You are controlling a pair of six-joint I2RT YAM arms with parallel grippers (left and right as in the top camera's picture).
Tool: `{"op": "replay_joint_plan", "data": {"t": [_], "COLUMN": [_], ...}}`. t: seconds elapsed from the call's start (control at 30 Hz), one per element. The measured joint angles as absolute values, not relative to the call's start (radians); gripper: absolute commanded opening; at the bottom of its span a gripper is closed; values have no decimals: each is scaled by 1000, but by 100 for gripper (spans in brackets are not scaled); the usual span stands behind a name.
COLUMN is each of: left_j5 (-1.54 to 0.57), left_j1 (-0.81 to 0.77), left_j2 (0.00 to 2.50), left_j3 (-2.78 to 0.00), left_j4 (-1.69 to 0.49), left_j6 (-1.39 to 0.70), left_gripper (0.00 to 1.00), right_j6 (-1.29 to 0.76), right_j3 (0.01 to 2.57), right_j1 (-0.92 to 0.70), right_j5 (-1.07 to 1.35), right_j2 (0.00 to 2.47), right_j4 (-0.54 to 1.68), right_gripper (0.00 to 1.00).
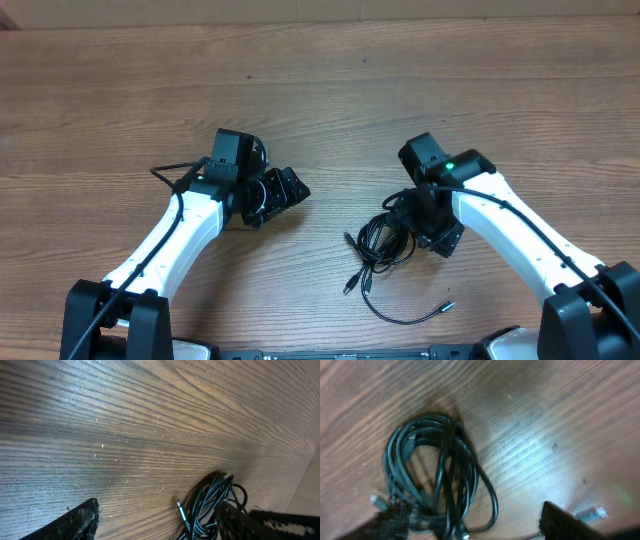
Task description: Untangle cables
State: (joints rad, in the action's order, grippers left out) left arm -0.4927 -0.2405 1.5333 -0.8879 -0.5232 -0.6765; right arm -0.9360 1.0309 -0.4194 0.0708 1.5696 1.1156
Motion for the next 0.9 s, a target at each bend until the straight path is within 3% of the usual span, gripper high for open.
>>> {"op": "replay_joint_plan", "data": {"t": [0.1,0.17,0.27,0.33,0.43,0.63,0.9], "left_j5": [-498,-498,-498,-499,-506,-597,-681], "left_j1": [-241,-241,-241,-241,-241,-241,-241], "left_j2": [1533,1533,1533,1533,1533,1533,1533], "left_j3": [-888,-888,-888,-888,-888,-888,-888], "left_j4": [-527,-527,-528,-527,-529,-527,-545], "left_j6": [-677,-677,-676,-672,-669,-579,-486], "left_gripper": [74,73,63,66,78,81,56], "right_j6": [-950,-953,-965,-960,-916,-808,-807], "right_j3": [945,880,820,797,789,785,785], "right_j1": [-419,-419,-419,-419,-419,-419,-419], "right_j5": [93,120,166,200,273,542,708], "right_j2": [1570,1569,1569,1569,1569,1569,1568], "right_j4": [1004,915,822,776,673,276,199], "right_gripper": [56,36,16,4,4,4,4]}}
